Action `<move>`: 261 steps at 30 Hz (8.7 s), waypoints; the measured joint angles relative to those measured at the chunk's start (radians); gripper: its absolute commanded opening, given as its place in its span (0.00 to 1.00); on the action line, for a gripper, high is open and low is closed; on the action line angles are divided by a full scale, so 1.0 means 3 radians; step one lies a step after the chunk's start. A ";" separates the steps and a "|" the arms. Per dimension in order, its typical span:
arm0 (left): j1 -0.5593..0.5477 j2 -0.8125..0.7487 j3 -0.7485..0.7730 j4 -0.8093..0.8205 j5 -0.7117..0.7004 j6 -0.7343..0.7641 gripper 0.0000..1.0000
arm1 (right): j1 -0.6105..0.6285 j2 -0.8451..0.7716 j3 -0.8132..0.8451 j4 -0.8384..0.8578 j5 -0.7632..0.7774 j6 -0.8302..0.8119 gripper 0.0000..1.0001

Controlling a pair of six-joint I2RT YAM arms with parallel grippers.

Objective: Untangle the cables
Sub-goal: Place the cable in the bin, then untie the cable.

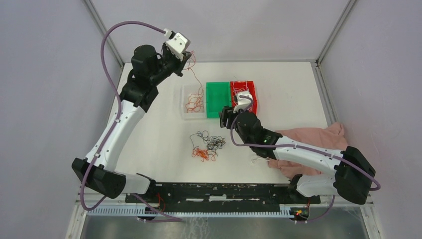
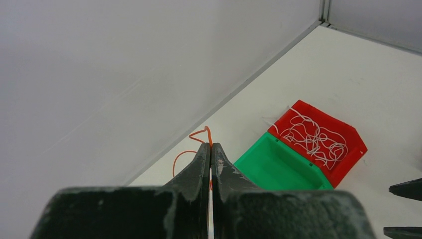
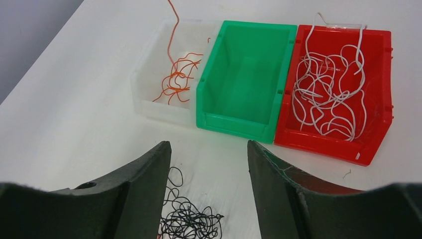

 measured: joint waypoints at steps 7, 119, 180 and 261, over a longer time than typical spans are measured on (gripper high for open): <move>0.0001 0.0174 -0.0011 0.0043 -0.0022 0.0181 0.03 | -0.0013 -0.0132 -0.0112 -0.0024 0.0022 0.0048 0.62; 0.0750 0.0034 -0.0861 -0.1335 0.0741 0.0479 0.94 | 0.0640 0.1394 0.0540 -0.0722 -0.1606 -0.0746 0.33; 0.0234 -0.1359 -0.1914 -0.2089 0.2182 0.1040 0.66 | 0.0168 -0.0010 0.0535 -0.0065 -0.2210 0.0647 0.00; 0.0203 -0.1872 -0.1946 0.0285 0.1843 -0.2453 0.03 | 0.0533 0.0793 0.0477 0.1240 -0.0525 -0.0112 0.51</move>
